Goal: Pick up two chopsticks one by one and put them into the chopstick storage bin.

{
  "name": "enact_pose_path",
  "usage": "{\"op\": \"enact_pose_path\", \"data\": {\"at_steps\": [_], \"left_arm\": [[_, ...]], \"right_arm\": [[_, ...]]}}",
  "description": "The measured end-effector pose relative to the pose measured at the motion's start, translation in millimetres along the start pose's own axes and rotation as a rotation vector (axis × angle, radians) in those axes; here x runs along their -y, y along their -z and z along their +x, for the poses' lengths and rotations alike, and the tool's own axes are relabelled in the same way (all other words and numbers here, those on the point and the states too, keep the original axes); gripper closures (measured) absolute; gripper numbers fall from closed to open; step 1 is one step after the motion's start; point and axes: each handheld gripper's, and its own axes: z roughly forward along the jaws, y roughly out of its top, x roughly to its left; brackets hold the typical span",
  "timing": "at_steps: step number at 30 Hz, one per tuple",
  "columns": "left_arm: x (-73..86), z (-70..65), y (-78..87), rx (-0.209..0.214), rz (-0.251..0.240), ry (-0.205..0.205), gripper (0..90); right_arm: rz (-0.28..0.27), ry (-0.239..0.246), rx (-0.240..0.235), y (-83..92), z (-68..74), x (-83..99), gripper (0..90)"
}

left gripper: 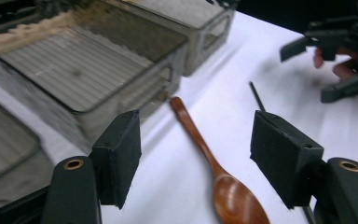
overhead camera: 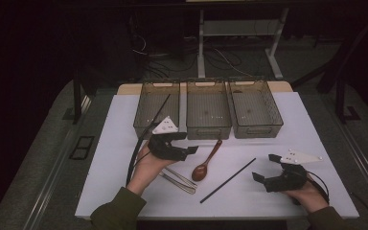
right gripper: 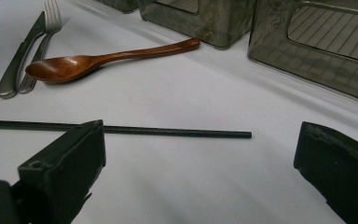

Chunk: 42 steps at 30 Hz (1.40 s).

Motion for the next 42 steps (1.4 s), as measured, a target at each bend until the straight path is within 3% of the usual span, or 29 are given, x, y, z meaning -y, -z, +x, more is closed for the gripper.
{"op": "enact_pose_path", "data": {"at_steps": [9,16,23,32,42], "left_arm": [[18.2,-24.0,-9.3,0.038,0.011,-0.033,38.1],[26.6,-43.2,-15.7,0.082,0.018,-0.037,46.3],[38.8,-60.9,-27.6,0.12,0.057,-0.03,56.1],[50.8,-71.1,-49.6,0.145,0.133,-0.04,68.6],[56.1,-80.9,-64.3,0.159,0.174,-0.041,76.4]], "right_arm": [[0.001,0.001,0.002,0.5,-0.1,0.1,1.5],[0.0,0.003,-0.001,0.4,-0.4,0.1,1.5],[0.002,0.003,0.0,0.3,-0.4,0.2,1.5],[0.002,0.005,0.002,0.6,-0.4,-0.1,1.5],[0.005,0.006,0.003,0.2,-0.8,0.1,1.5]]}}
